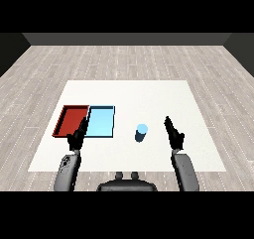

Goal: Pick the blue can and put it in the blue box

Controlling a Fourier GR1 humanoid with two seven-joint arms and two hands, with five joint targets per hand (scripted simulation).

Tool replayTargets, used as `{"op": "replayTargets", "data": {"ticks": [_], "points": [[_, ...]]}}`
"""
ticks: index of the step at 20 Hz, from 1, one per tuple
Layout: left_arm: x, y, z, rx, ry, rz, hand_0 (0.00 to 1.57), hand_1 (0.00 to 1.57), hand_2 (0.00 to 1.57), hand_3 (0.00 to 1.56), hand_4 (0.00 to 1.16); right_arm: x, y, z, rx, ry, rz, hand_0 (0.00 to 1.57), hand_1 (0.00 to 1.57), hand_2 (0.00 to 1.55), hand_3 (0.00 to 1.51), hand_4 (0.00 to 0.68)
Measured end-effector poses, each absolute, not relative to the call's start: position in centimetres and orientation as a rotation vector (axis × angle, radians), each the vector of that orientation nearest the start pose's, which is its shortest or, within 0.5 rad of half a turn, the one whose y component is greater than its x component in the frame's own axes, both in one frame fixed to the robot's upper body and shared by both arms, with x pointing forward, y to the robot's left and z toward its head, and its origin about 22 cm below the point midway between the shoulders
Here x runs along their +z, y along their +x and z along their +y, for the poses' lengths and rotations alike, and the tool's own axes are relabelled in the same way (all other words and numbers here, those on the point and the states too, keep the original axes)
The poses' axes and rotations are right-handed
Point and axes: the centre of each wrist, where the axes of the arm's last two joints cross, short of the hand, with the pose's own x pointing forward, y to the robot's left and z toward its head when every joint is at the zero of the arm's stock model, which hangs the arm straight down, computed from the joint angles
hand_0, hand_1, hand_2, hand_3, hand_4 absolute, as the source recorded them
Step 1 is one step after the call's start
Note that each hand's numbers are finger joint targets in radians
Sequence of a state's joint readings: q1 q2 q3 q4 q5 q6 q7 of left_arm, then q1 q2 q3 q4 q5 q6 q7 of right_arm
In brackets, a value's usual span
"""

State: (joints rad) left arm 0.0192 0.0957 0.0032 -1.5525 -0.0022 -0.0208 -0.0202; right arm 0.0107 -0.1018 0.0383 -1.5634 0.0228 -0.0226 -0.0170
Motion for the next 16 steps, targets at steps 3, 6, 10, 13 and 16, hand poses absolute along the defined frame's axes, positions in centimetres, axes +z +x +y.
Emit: {"op": "replayTargets", "data": {"ticks": [3,6,10,13,16], "points": [[-0.4,23.8,25.2,-0.098,0.063,-1.551,0.00,0.00,0.00,0.00,0.00,0.2,23.8,-24.6,0.101,-0.097,-1.581,0.00,0.00,0.00,0.00,0.000],[-0.2,23.8,24.9,-0.105,0.063,-1.549,0.00,0.00,0.00,0.00,0.00,1.0,23.8,-24.6,0.096,-0.101,-1.592,0.00,0.00,0.00,0.00,0.000],[1.6,24.4,24.1,-0.018,-0.017,-1.816,0.00,0.00,0.00,0.00,0.00,2.2,24.1,-23.6,0.044,0.062,-1.767,0.00,0.00,0.00,0.00,0.000],[0.9,24.0,24.2,0.021,-0.057,-1.915,0.00,0.00,0.00,0.00,0.00,2.2,23.7,-24.3,0.028,0.130,-1.833,0.00,0.00,0.00,0.00,0.000],[0.6,24.0,24.4,0.036,-0.078,-1.968,0.00,0.00,0.00,0.00,0.00,1.9,23.3,-24.6,0.018,0.162,-1.868,0.00,0.00,0.00,0.00,0.000]]}}
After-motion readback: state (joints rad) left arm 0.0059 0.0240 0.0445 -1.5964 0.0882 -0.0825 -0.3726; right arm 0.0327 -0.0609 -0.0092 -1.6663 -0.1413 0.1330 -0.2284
